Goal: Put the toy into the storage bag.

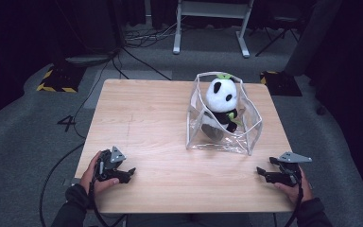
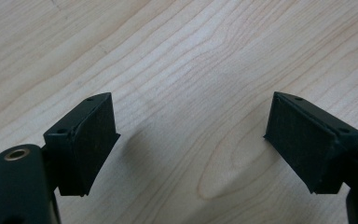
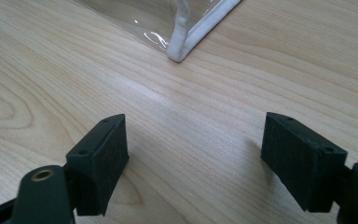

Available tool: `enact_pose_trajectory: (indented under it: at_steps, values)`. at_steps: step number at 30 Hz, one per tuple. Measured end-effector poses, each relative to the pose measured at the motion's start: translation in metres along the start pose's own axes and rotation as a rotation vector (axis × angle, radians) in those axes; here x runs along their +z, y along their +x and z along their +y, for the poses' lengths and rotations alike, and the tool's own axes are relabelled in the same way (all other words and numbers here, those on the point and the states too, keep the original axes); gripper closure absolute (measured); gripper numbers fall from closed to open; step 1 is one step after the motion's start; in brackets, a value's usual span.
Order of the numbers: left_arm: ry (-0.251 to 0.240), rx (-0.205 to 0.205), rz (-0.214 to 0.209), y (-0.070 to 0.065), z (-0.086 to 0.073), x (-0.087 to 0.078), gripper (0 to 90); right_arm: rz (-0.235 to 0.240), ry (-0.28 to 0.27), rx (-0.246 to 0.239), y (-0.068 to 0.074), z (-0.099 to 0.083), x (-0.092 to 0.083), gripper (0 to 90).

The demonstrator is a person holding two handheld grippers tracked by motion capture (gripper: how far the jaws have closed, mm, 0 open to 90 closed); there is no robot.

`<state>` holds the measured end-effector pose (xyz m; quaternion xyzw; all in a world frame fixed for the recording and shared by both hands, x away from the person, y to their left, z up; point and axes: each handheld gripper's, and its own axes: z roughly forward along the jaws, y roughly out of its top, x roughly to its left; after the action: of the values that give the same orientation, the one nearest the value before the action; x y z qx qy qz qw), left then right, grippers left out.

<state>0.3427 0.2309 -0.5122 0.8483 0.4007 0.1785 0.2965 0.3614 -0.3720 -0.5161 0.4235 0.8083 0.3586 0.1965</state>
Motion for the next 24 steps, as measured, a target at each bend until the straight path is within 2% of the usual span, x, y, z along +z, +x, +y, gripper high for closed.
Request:
enact_pose_trajectory:
  at_steps: [10, 14, 24]
  values:
    - [-0.040, -0.084, -0.044, 0.009, -0.018, -0.005, 15.5, 0.000, 0.000, 0.000, 0.000, 0.000, 0.000, 22.8]
    - [-0.061, -0.091, -0.040, 0.011, -0.026, -0.009, 15.4, 0.000, 0.000, 0.000, 0.000, 0.000, 0.000, 22.8]
    - [-0.060, -0.105, -0.028, 0.018, -0.042, -0.022, 15.4, 0.002, 0.001, 0.000, 0.000, 0.000, 0.000, 22.8]
